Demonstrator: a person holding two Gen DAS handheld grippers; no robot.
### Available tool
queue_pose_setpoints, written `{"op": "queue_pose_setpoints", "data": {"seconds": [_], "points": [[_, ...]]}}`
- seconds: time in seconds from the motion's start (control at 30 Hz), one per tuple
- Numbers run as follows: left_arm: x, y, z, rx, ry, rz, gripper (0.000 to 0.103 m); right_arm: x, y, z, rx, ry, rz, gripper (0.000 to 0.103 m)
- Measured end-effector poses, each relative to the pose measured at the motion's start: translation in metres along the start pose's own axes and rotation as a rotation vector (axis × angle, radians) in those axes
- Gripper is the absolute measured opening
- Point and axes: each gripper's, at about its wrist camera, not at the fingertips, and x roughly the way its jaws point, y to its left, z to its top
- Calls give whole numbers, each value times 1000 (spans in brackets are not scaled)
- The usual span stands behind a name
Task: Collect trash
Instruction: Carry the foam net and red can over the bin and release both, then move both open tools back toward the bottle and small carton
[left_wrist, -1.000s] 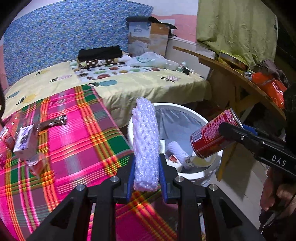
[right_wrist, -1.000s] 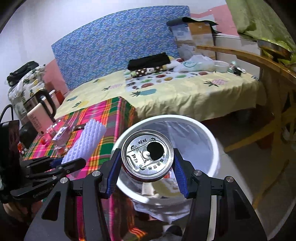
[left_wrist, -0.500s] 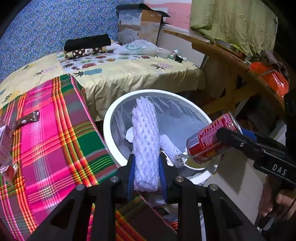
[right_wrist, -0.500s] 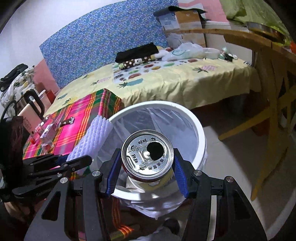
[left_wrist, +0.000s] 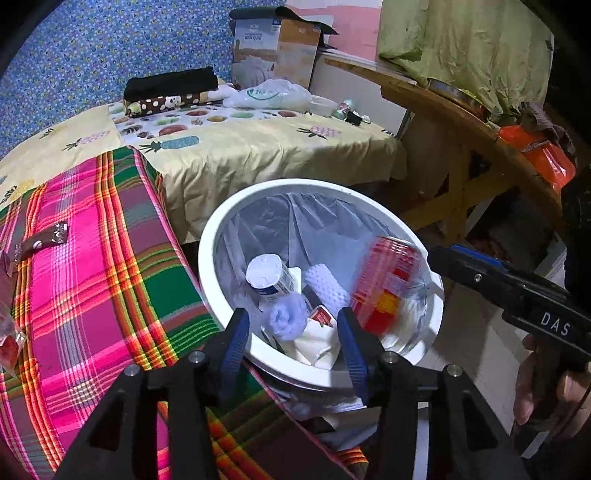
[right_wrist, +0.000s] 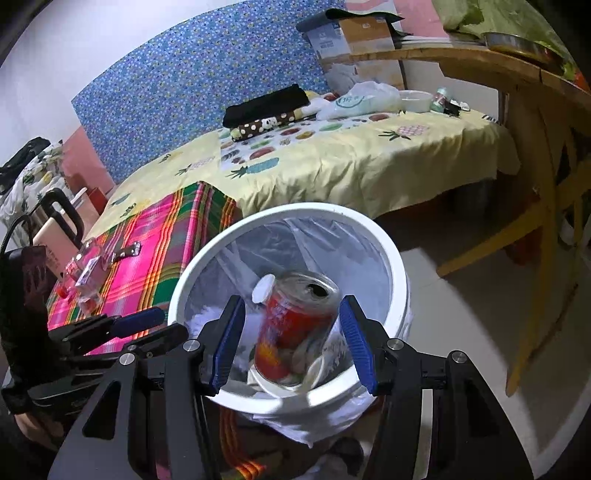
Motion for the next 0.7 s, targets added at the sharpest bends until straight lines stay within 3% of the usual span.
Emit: {"op": "queue_pose_setpoints", "data": {"seconds": [0.4, 0.7], "points": [[-23, 11, -8, -17, -32, 29, 53, -10, 12, 0, -26, -20, 9, 55], [-56, 22, -20, -37, -85, 86, 53, -23, 43, -7, -98, -24, 37, 55]]}}
